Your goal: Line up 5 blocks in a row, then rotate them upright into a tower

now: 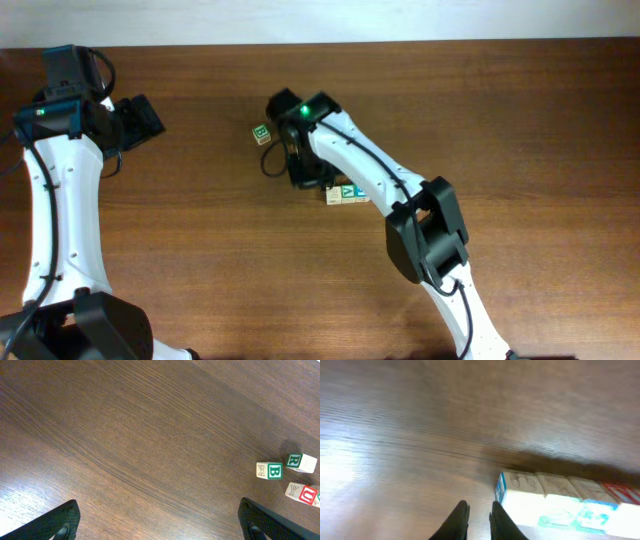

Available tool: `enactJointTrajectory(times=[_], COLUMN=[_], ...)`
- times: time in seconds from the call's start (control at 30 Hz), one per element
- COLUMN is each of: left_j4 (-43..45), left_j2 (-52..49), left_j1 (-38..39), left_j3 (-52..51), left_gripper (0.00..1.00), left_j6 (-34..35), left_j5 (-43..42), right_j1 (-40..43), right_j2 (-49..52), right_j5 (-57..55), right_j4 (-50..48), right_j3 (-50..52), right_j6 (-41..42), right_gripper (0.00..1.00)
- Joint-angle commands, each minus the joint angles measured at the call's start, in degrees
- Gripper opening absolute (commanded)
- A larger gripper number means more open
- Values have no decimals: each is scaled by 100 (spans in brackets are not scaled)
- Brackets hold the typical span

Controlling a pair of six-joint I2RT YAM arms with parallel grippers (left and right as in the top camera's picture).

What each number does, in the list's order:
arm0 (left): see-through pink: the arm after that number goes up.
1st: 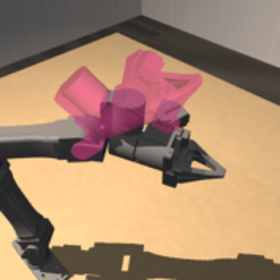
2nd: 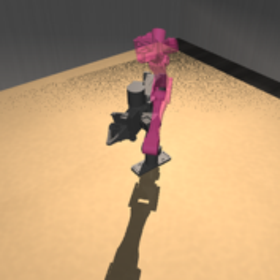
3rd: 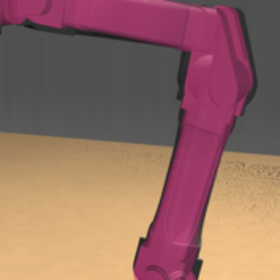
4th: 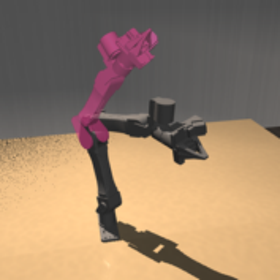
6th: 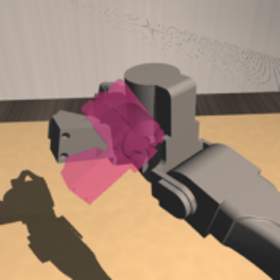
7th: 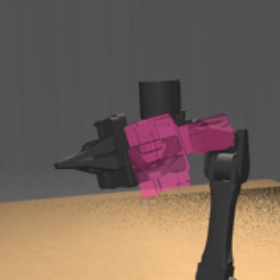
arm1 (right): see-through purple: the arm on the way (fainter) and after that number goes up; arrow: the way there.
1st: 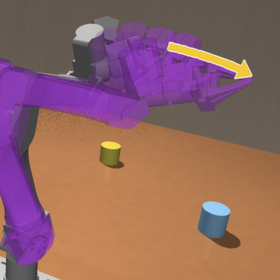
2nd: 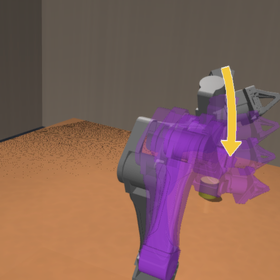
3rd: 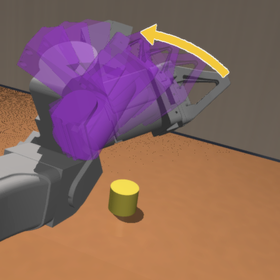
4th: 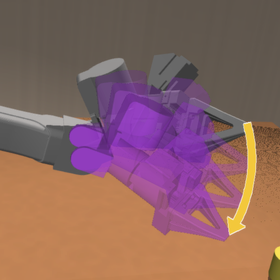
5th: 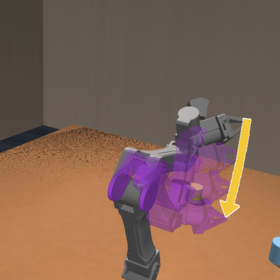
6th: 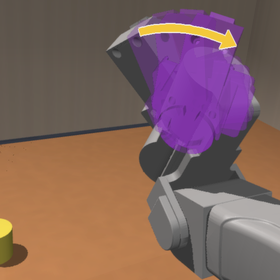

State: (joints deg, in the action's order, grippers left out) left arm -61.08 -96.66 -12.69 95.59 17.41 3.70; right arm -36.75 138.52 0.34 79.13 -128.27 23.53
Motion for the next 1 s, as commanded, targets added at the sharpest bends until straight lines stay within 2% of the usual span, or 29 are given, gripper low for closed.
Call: enactJointTrajectory(times=[0.0,0.23,0.3,0.33,0.4,0.57,0.67,0.8,0.83,0.87,0.9,0.97], left_j4=[-11,-11,-11,-11,-11,-68,-315,-348,-348,-354,-356,-352], left_j2=[13,13,13,13,13,13,13,13,13,13,11,11], left_j1=[-22,-22,-24,-22,-22,-22,-22,-22,-17,-4,28,175], left_j3=[94,94,94,94,94,94,94,94,94,94,92,87], left_gripper=[99,99,99,99,99,99,99,99,93,71,53,40], left_j6=[59,59,59,61,61,59,59,59,59,61,63,289], left_j5=[83,83,81,79,17,-105,-236,-636,-741,-890,-1058,-1207], right_j1=[245,841,1034,1134,1379,2055,2559,3276,3477,3668,3851,4164], right_j2=[-699,-1244,-1434,-1596,-1991,-3281,-4098,-5045,-5254,-5425,-5571,-5724], right_j5=[212,577,1051,1342,1679,1770,1322,706,713,717,802,1137], right_j4=[492,1705,1821,1818,1821,1821,1821,1821,1821,1821,1818,1816], right_j3=[-927,-2540,-2824,-2833,-2828,-2828,-2778,-2175,-1858,-1543,-1139,-282], right_j6=[-258,-413,-896,-970,-986,-1180,-1281,-1283,-1285,-1335,-1499,-1740], right_gripper=[17,18,19,23,23,29,46,45,45,46,47,48])
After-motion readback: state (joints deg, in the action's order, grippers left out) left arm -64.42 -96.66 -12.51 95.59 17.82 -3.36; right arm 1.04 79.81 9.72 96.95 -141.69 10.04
